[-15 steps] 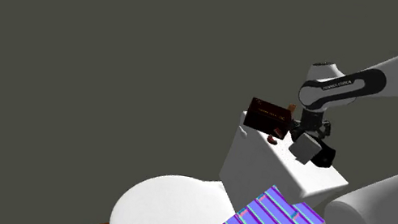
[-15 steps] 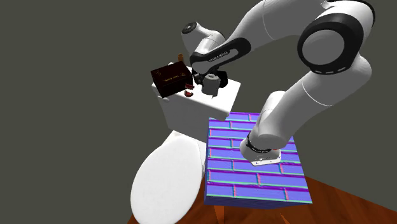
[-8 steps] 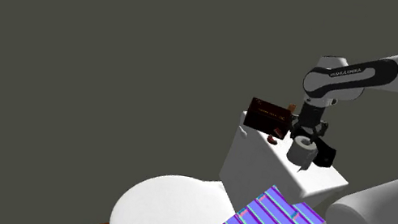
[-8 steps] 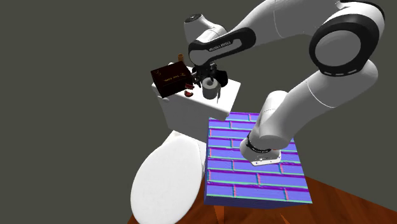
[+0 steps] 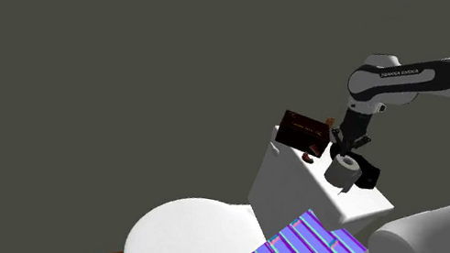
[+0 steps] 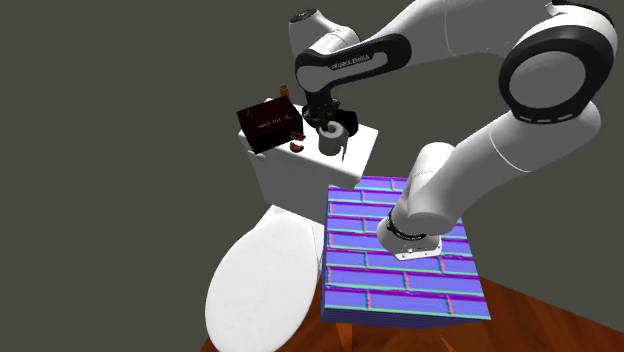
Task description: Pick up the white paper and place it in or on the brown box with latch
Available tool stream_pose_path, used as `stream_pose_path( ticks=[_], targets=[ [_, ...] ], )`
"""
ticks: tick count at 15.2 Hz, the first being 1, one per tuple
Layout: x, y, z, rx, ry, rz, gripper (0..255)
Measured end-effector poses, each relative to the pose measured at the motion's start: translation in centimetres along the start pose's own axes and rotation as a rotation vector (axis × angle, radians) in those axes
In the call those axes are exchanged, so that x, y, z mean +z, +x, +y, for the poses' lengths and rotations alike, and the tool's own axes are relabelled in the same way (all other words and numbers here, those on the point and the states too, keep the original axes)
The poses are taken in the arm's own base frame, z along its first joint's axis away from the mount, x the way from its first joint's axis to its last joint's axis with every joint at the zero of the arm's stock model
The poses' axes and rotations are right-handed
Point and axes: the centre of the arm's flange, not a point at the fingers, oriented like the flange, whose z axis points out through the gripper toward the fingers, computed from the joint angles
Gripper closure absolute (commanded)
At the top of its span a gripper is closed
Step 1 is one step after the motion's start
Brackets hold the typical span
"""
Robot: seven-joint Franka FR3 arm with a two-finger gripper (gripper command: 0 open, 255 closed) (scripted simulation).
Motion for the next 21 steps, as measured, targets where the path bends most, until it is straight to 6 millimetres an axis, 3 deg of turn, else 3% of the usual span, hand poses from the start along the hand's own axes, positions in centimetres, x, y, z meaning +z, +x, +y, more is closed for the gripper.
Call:
stream_pose_path(
  ticks=[2, 7, 9, 16, 21],
  targets=[
    [0.3, -0.6, 0.5, -0.009, 0.007, 0.012, 0],
    [3.4, -5.5, 6.0, -0.095, 0.081, 0.136, 0],
    [4.7, -6.4, 7.4, -0.119, 0.100, 0.169, 0],
    [8.3, -6.1, 7.5, -0.130, 0.106, 0.182, 0],
    [8.7, -6.0, 7.5, -0.130, 0.106, 0.183, 0]
  ],
)
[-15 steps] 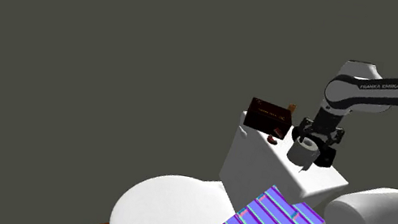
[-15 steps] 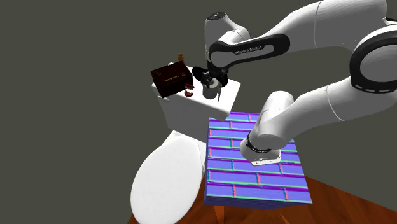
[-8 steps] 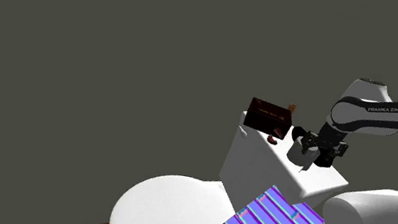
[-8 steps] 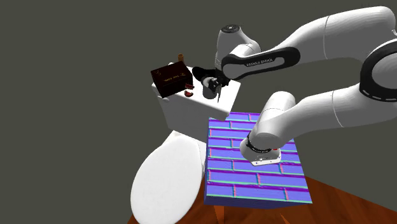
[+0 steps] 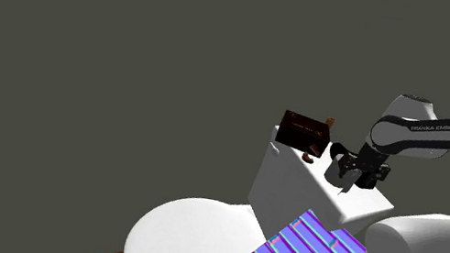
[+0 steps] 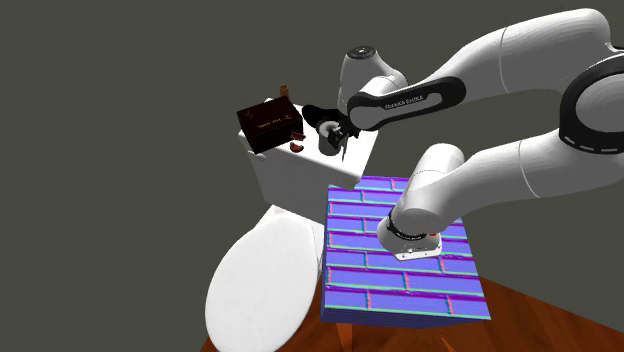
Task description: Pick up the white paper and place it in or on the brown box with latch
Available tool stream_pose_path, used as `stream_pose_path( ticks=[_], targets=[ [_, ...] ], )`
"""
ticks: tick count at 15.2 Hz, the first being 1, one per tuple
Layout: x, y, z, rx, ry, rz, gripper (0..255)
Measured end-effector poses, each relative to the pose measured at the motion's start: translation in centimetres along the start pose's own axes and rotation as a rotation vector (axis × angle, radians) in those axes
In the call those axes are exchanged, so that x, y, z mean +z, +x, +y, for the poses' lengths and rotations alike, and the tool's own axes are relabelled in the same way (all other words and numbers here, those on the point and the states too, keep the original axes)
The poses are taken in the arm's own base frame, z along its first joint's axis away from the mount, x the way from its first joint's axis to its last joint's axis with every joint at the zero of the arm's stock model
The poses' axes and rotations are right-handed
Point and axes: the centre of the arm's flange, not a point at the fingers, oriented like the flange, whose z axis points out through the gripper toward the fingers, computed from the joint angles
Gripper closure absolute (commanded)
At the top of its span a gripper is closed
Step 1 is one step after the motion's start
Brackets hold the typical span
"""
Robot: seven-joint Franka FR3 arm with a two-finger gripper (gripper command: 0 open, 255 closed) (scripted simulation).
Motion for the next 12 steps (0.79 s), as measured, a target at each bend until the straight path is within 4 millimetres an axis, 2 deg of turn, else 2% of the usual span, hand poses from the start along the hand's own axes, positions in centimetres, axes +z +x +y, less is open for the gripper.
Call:
stream_pose_path(
  ticks=[1, 2, 12],
  targets=[
    [0.01, 0.00, 0.00, 0.000, 0.000, 0.000, 0],
    [0.01, 0.00, 0.00, 0.000, 0.000, 0.000, 255],
    [-0.18, 0.09, 0.10, 0.003, 0.000, 0.005, 255]
  ],
)
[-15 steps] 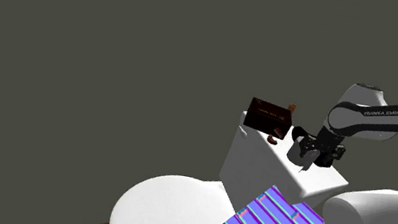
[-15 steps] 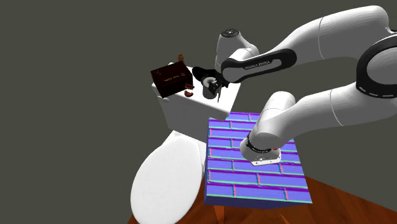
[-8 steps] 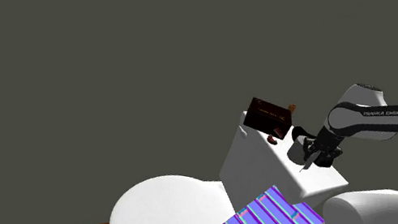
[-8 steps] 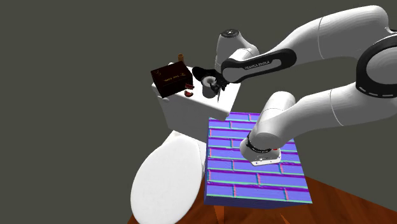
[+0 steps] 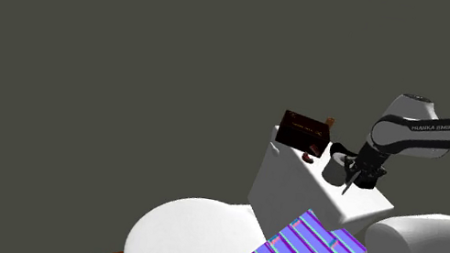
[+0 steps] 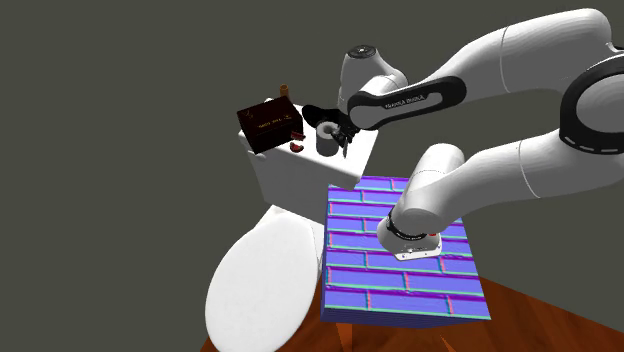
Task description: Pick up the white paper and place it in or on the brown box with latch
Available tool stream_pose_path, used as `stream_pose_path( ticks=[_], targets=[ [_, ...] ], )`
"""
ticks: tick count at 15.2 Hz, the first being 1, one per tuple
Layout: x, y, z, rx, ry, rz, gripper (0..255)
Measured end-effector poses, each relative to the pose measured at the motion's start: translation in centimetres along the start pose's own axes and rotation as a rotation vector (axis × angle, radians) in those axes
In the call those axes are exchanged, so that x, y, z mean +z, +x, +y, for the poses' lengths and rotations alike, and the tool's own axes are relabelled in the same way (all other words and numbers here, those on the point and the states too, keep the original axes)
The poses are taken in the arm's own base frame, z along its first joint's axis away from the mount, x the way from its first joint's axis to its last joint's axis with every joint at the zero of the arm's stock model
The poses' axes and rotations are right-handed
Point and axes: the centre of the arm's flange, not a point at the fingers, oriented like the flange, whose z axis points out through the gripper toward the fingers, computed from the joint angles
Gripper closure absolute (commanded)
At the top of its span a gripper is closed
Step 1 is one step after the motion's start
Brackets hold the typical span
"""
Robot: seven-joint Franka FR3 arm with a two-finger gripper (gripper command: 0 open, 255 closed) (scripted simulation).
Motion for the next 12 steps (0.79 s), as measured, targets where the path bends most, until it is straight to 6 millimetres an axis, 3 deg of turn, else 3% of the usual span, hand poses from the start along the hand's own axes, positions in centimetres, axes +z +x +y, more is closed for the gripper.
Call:
stream_pose_path(
  ticks=[12],
  targets=[
    [-5.5, 0.2, 0.0, -0.003, 0.000, -0.005, 255]
  ],
)
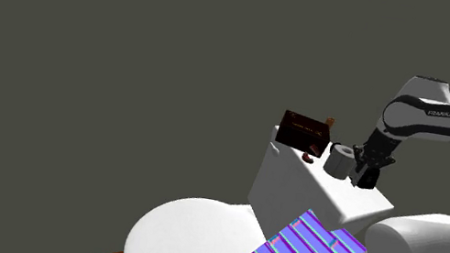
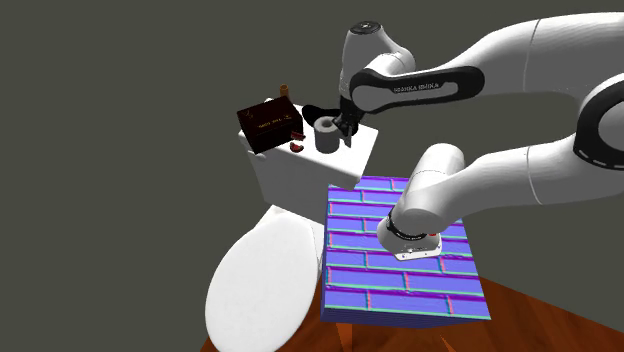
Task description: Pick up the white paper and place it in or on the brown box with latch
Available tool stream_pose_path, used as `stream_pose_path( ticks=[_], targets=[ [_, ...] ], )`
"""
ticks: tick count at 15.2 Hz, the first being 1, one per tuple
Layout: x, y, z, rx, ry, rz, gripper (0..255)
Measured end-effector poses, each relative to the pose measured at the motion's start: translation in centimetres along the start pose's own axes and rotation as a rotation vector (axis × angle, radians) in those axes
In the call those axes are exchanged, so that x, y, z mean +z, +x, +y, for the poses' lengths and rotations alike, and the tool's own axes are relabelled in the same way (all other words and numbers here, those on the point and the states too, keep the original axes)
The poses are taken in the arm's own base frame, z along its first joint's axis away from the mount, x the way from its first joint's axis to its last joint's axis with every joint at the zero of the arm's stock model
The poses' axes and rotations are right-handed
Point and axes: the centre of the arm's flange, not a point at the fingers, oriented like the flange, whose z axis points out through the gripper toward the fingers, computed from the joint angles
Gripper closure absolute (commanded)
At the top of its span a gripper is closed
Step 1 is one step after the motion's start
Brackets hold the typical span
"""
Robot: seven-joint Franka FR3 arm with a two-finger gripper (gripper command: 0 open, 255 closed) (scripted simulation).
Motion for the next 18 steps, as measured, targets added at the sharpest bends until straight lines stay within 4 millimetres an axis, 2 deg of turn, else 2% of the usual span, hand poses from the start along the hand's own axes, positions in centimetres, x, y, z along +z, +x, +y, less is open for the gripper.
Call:
stream_pose_path(
  ticks=[18],
  targets=[
    [-9.5, 0.1, 0.1, 0.000, 0.000, 0.000, 255]
  ],
)
